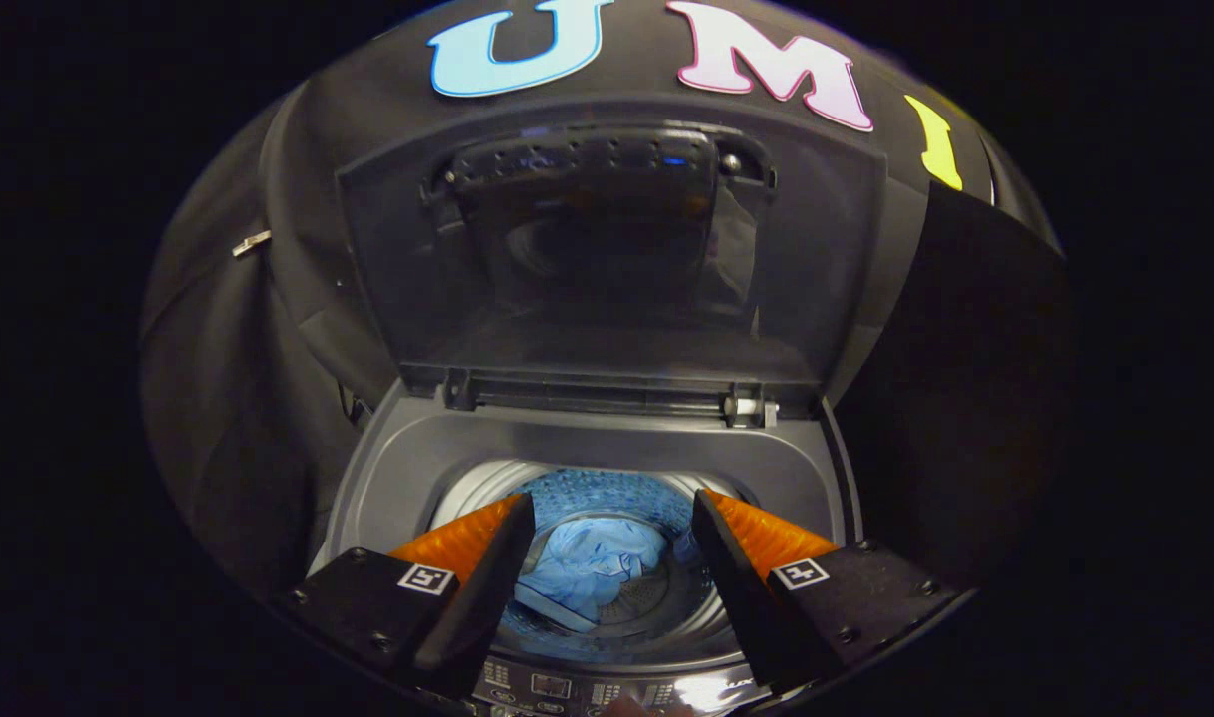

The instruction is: Put the clothes into the washing machine and then close the washing machine lid.

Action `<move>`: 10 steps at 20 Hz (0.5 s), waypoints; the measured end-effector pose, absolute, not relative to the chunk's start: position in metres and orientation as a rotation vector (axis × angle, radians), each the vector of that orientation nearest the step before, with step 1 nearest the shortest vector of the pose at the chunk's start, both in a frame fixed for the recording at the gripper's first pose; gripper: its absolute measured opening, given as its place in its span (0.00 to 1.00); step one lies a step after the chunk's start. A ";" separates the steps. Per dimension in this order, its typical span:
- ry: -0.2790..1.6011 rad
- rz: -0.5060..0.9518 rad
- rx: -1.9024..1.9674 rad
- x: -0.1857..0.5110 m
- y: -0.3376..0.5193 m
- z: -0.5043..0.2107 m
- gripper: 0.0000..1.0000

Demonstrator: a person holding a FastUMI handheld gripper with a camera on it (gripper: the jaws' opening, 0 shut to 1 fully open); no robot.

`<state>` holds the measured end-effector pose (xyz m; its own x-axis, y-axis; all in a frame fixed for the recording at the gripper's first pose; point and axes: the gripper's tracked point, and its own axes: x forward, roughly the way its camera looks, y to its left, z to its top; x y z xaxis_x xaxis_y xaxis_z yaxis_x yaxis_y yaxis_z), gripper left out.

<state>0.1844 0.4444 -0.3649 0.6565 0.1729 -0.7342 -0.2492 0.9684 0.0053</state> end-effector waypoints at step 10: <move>0.561 0.281 -0.029 0.181 0.442 -0.246 1.00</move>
